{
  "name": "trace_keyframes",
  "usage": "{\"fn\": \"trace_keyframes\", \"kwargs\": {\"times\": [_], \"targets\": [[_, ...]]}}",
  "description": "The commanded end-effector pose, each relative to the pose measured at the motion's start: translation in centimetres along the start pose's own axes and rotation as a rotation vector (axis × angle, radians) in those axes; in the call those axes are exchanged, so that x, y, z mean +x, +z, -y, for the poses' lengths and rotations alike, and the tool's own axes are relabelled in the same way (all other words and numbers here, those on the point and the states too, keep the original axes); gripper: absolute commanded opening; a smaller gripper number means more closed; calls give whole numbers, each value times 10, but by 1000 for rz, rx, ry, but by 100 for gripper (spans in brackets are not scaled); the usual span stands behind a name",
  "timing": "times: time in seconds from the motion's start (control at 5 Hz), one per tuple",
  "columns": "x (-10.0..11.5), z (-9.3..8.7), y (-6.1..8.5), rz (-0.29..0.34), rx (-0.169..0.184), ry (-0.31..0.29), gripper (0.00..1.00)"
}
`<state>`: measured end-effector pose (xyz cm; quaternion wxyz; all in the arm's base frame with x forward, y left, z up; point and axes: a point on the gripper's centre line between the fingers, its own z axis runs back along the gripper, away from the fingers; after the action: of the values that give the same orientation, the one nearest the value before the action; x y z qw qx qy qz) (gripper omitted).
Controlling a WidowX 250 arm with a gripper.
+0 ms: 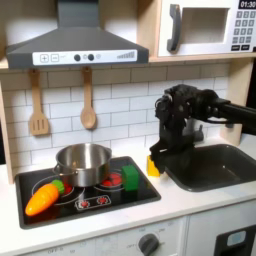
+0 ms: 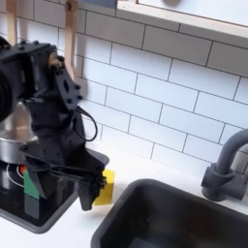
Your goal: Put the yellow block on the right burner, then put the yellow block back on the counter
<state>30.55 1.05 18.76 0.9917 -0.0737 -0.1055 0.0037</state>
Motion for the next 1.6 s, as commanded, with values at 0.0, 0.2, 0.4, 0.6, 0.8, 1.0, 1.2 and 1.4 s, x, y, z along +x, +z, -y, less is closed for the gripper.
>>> {"fn": "trace_keyframes", "kwargs": {"times": [0.0, 0.2, 0.4, 0.6, 0.8, 1.0, 1.2, 1.4], "targets": [[22, -3, -10, 6, 13, 44, 100], [27, -8, -17, 4, 36, 58, 100], [32, -5, -21, 12, 42, 56, 100], [31, -4, -24, 11, 40, 66, 100], [34, -4, -25, 19, 38, 75, 100], [36, -7, -27, 33, 38, 103, 100], [37, -6, -28, 35, 37, 99, 100], [39, -5, -35, 19, 30, 97, 100]]}}
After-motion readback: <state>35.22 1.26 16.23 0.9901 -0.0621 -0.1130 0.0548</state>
